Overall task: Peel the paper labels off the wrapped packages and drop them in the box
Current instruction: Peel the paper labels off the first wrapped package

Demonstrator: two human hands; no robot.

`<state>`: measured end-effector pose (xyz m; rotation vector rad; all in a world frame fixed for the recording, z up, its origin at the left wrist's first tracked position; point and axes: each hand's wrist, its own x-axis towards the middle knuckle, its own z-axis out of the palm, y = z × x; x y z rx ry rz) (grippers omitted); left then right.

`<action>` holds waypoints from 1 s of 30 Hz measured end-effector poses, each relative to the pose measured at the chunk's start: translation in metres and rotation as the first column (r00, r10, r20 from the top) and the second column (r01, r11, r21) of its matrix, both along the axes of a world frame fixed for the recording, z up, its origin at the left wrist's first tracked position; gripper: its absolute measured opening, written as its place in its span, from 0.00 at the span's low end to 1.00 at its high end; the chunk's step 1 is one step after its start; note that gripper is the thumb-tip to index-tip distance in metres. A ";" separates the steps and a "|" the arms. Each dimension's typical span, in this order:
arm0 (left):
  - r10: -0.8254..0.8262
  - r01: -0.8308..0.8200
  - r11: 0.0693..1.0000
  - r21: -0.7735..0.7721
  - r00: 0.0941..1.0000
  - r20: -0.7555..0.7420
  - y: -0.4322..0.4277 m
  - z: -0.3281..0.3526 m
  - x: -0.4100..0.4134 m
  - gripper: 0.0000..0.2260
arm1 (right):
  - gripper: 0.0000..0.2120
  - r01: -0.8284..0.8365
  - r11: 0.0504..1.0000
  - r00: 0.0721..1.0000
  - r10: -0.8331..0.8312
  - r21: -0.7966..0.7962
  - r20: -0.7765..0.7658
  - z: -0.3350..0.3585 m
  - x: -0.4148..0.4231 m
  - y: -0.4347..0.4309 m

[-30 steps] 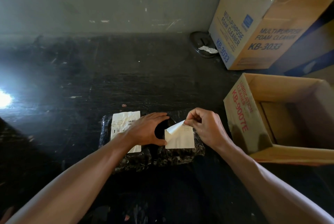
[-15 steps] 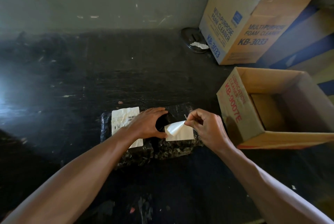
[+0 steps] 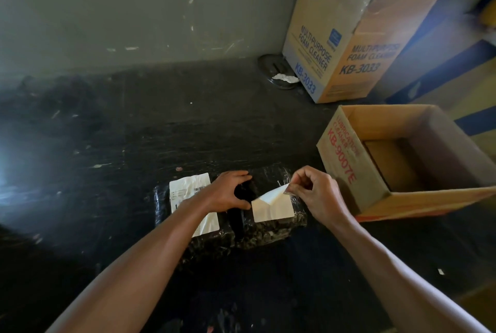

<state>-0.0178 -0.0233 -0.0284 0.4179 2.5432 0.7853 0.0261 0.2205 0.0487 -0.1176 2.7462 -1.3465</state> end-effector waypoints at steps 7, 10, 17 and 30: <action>0.108 -0.107 0.990 0.090 0.994 -0.005 -0.004 0.000 0.004 0.27 | 0.08 0.007 0.999 1.000 -0.006 0.045 -0.017 -0.005 -0.009 0.003; 0.209 -0.202 0.975 0.098 0.975 -0.072 0.006 -0.003 0.006 0.25 | 0.07 -0.011 0.999 1.000 0.011 0.031 -0.007 -0.006 -0.011 0.004; 0.359 -0.347 0.930 0.125 0.928 -0.099 0.021 -0.002 0.009 0.24 | 0.07 -0.046 0.999 0.999 0.046 0.011 0.018 -0.010 -0.017 0.011; 0.475 -0.460 0.872 0.169 0.877 -0.065 0.033 -0.004 -0.004 0.27 | 0.04 -0.208 0.972 0.978 0.208 0.107 0.007 -0.011 -0.008 0.013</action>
